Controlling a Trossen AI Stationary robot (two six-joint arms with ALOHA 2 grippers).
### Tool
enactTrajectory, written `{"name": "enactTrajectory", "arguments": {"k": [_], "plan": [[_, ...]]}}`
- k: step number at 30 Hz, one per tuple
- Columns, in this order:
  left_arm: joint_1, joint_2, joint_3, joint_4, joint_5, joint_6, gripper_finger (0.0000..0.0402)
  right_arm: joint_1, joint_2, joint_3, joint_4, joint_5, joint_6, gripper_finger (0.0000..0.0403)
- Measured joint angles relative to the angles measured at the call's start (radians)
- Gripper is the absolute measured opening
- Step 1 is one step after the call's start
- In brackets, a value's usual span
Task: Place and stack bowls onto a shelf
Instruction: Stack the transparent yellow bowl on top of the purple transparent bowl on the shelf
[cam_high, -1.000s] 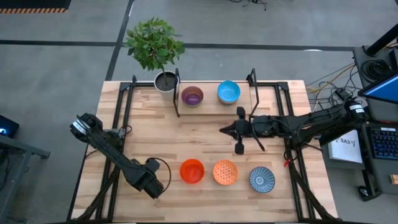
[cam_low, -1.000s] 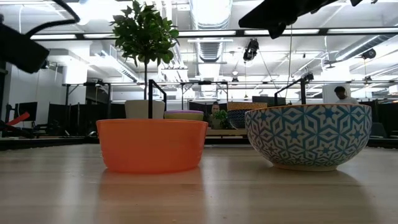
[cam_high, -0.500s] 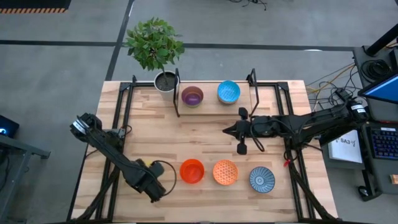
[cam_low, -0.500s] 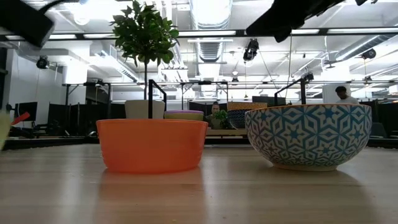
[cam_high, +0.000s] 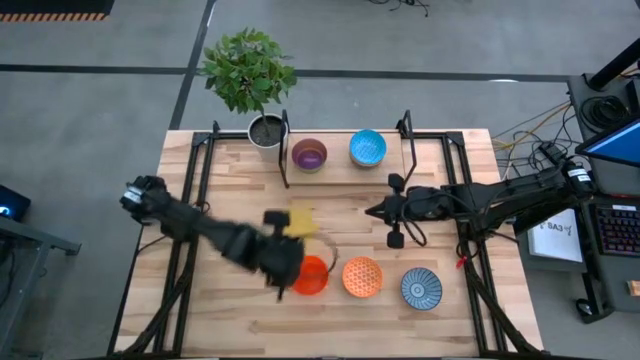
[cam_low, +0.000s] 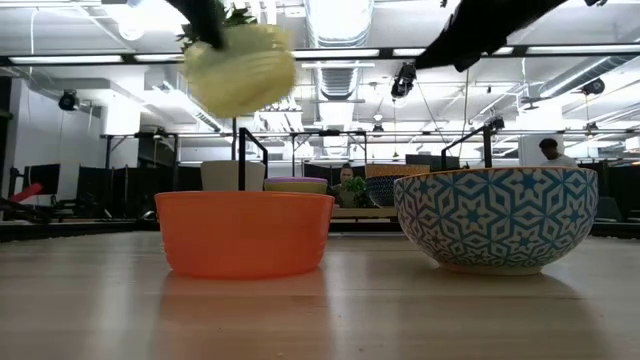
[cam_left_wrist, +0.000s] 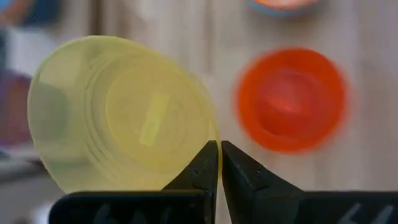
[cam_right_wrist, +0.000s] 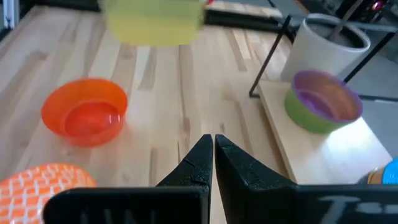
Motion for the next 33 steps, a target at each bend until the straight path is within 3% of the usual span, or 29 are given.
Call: {"name": "enactTrajectory", "arguments": {"k": [8, 12, 17, 22, 33], "plan": [[0.322, 0.0, 0.017, 0.101, -0.011, 0.402, 0.0, 0.001, 0.0, 0.0, -0.058, -0.001, 0.042, 0.0009], [0.464, 0.002, 0.017, 0.192, 0.0, 0.505, 0.0, 0.016, 0.0, -0.001, -0.058, 0.0, 0.046, 0.0009], [0.601, 0.017, 0.017, 0.295, 0.099, 0.552, 0.0, 0.041, 0.0, -0.008, -0.058, 0.001, 0.048, 0.0009], [0.678, 0.06, 0.017, 0.297, 0.101, 0.552, 0.0, 0.057, 0.001, -0.016, -0.058, 0.001, 0.067, 0.0009], [0.728, 0.172, 0.016, 0.281, 0.089, 0.559, 0.0, 0.061, 0.002, -0.033, -0.057, 0.002, 0.092, 0.0009]]}}
